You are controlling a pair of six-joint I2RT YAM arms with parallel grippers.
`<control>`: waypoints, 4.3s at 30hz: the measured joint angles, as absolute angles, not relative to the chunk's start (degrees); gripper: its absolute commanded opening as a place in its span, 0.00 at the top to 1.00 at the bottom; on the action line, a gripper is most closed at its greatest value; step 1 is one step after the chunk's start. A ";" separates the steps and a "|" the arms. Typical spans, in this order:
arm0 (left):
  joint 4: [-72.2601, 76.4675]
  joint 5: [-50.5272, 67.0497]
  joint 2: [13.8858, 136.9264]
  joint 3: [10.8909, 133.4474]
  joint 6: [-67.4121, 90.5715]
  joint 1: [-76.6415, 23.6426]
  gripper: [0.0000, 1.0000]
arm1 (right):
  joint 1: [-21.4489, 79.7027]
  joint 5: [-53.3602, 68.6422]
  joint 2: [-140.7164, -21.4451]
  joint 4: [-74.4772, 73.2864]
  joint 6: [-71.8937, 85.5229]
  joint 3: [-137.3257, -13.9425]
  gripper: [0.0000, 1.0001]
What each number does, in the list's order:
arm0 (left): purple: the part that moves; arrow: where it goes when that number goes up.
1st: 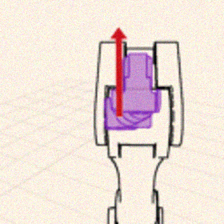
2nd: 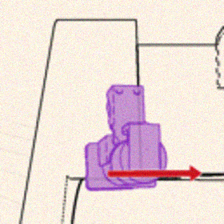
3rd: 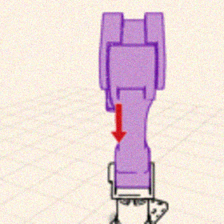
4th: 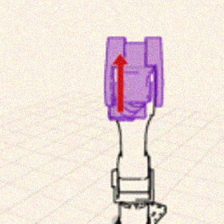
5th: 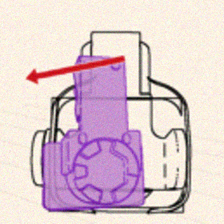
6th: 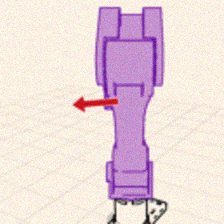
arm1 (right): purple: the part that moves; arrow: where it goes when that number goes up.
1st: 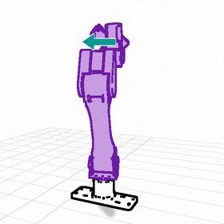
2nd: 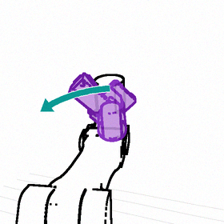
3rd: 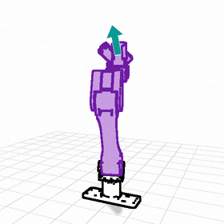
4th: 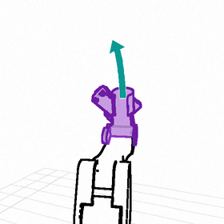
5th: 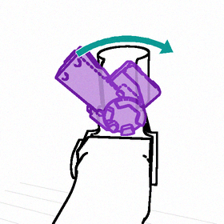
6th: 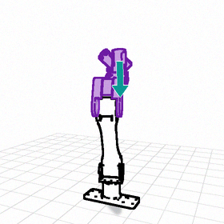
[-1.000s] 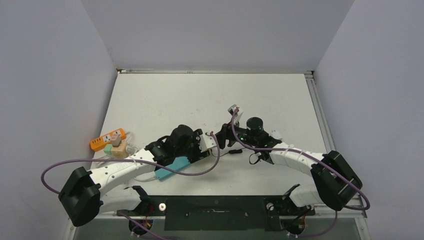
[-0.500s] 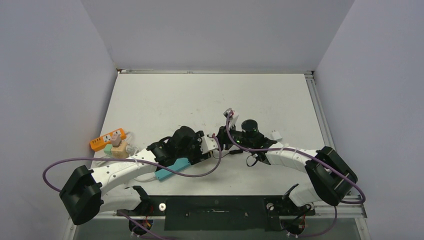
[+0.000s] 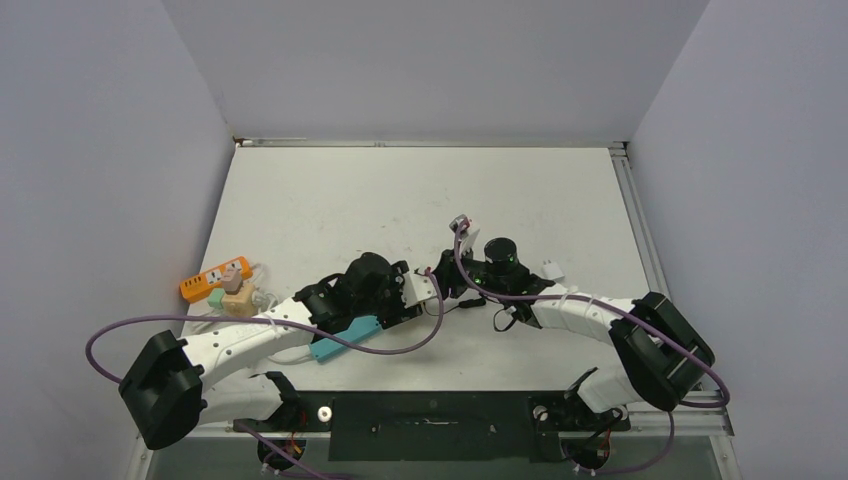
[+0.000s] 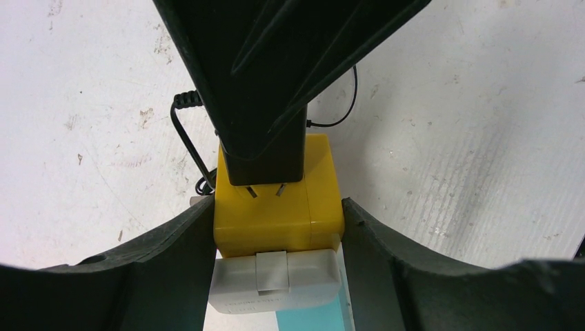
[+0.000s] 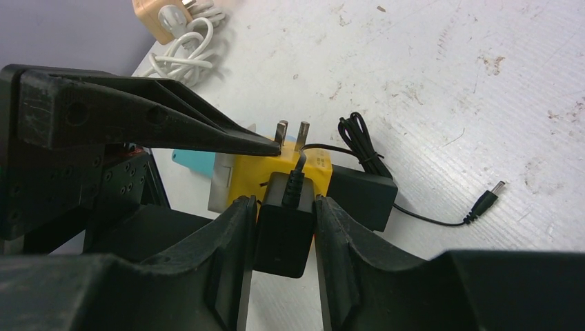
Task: Pull the plug off the socket
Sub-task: Remove the plug from the socket.
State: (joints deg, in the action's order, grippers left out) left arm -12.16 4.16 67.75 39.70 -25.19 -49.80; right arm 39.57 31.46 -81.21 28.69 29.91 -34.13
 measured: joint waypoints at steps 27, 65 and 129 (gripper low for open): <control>-13.45 4.32 70.43 41.12 -24.88 -49.78 1.00 | 42.65 25.56 -81.34 27.73 30.68 -34.04 0.95; -13.30 5.41 71.18 41.89 -24.67 -49.82 1.00 | 42.78 23.77 -78.59 26.37 30.24 -32.77 0.95; -11.11 7.70 75.50 44.86 -24.14 -48.69 1.00 | 38.22 24.64 -77.03 19.55 30.83 -34.83 0.95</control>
State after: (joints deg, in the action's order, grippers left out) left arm -11.11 7.70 75.50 44.86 -24.14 -48.69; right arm 38.22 24.64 -77.03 19.55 30.83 -34.83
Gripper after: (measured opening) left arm 0.561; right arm 0.327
